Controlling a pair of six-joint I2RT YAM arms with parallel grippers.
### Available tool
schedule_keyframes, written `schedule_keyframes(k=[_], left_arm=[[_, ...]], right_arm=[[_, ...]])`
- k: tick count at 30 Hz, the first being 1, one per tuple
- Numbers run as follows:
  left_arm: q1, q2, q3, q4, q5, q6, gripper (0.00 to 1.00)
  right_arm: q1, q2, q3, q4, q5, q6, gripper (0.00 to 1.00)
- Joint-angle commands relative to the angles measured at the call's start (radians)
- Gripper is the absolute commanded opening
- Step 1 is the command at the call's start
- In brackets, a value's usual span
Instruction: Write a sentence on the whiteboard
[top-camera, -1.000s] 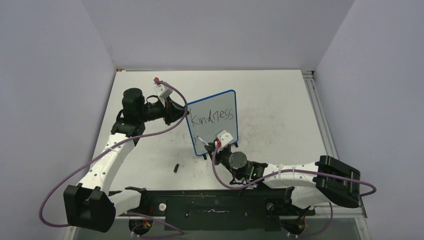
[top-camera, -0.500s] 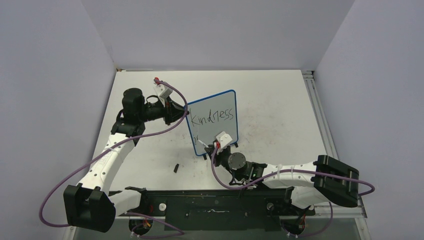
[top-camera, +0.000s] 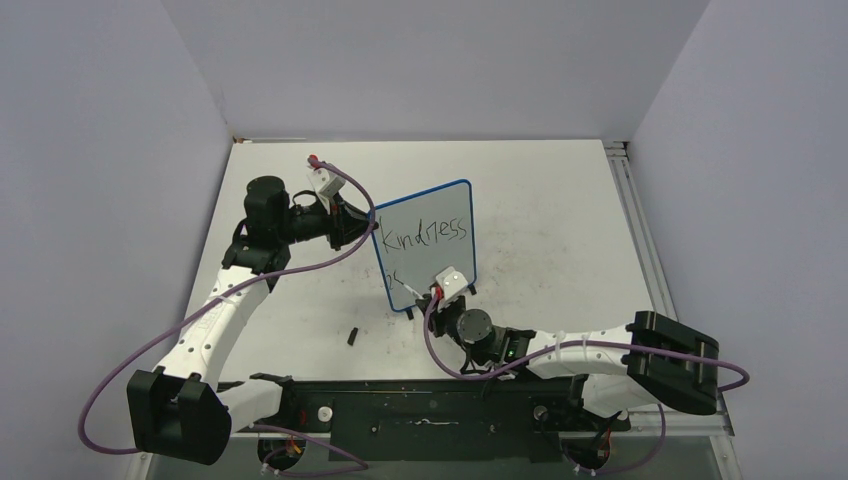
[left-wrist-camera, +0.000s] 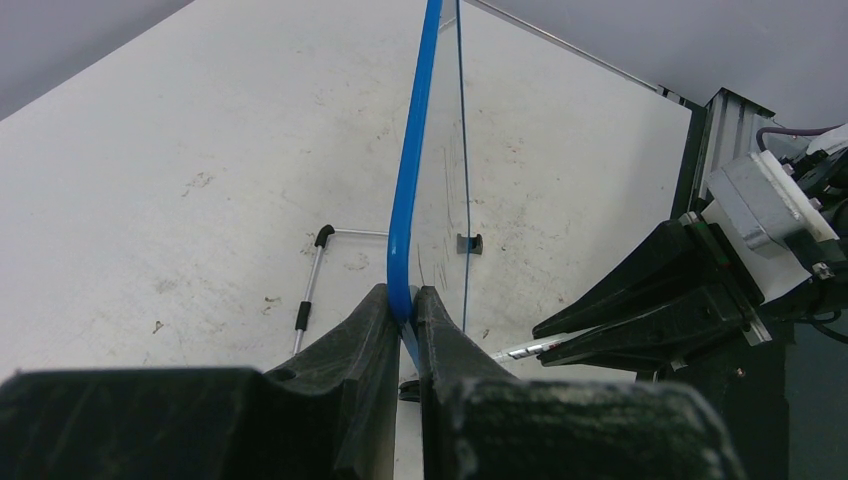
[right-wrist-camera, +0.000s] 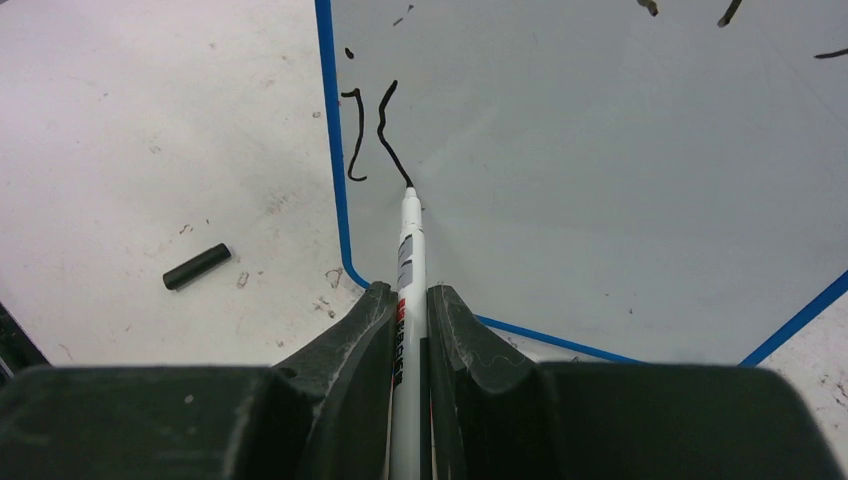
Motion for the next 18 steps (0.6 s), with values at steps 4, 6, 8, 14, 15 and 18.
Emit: schedule_keyframes(k=[4,6,8,14,15,18], left_arm=[[-0.004,0.014,0.003,-0.073,0.02,0.036,0.0],[-0.004,0.014,0.004,-0.072,0.02,0.037,0.0],[-0.004,0.013,0.003,-0.072,0.02,0.036,0.0],[-0.005,0.014,0.004,-0.071,0.022,0.034,0.0],[-0.005,0.015,0.003,-0.071,0.021,0.034,0.0],[-0.004,0.013,0.003,-0.071,0.02,0.035,0.0]], right_arm=[[-0.006,-0.008,-0.006,-0.005,0.025,0.014,0.05],[-0.001,0.004,0.002,0.0,0.006,0.002,0.05],[0.006,0.018,0.008,0.003,-0.002,-0.007,0.05],[0.019,0.052,0.019,0.026,-0.04,-0.012,0.05],[0.021,0.056,0.023,0.03,-0.042,-0.012,0.05],[0.029,0.068,0.031,0.051,-0.048,-0.013,0.05]])
